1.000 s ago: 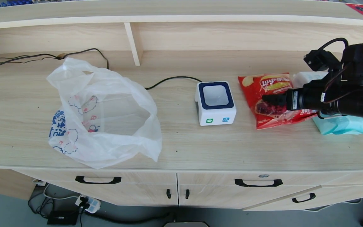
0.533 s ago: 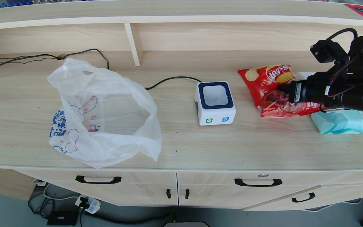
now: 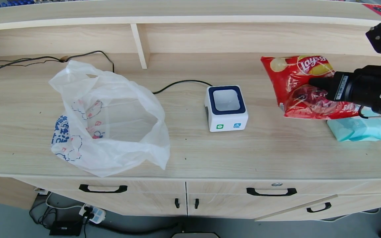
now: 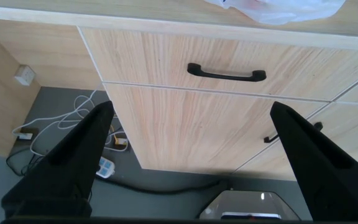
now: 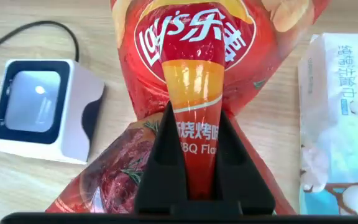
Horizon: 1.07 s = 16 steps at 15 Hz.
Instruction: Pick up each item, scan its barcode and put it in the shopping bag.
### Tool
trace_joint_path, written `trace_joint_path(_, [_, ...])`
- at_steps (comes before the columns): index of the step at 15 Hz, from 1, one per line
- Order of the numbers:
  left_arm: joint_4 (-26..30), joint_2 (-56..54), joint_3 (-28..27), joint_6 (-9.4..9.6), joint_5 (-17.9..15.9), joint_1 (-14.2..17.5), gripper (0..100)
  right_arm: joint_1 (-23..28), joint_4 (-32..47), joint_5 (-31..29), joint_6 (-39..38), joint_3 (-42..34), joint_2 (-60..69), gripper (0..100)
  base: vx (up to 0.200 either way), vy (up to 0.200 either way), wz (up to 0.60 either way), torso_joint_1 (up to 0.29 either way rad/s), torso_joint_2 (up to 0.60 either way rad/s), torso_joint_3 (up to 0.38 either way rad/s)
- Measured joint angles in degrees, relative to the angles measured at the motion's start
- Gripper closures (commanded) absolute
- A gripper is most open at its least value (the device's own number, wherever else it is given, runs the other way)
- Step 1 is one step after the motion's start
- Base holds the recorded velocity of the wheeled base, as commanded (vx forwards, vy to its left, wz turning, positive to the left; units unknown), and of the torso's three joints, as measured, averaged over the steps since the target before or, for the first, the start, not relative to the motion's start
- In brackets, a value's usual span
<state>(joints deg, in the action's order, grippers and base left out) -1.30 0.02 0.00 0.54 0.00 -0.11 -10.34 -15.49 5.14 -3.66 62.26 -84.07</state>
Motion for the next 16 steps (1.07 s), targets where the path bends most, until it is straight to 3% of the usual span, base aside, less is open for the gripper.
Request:
trace_joint_path(6, [0.0, 0.0, 0.0, 0.0, 0.0, 0.0, 0, -10.1, 0.2, 0.0, -3.8, -15.4, 20.3, 100, 0.0, 0.0, 0.0, 0.0, 0.0, 0.0])
trace_joint_path(10, [0.0, 0.0, 0.0, 0.0, 0.0, 0.0, 0, -24.1, -0.1, -0.8, -22.9, -21.5, 27.7, 100, 0.0, 0.0, 0.0, 0.0, 0.0, 0.0])
trace_joint_path(11, [0.0, 0.0, 0.0, 0.0, 0.0, 0.0, 0, -26.0, -0.7, -0.8, -24.8, -22.6, 28.1, 100, 0.0, 0.0, 0.0, 0.0, 0.0, 0.0])
trace_joint_path(16, [0.0, 0.0, 0.0, 0.0, 0.0, 0.0, 0, -41.6, -15.2, -0.3, -41.2, -25.1, 27.9, 100, 0.0, 0.0, 0.0, 0.0, 0.0, 0.0])
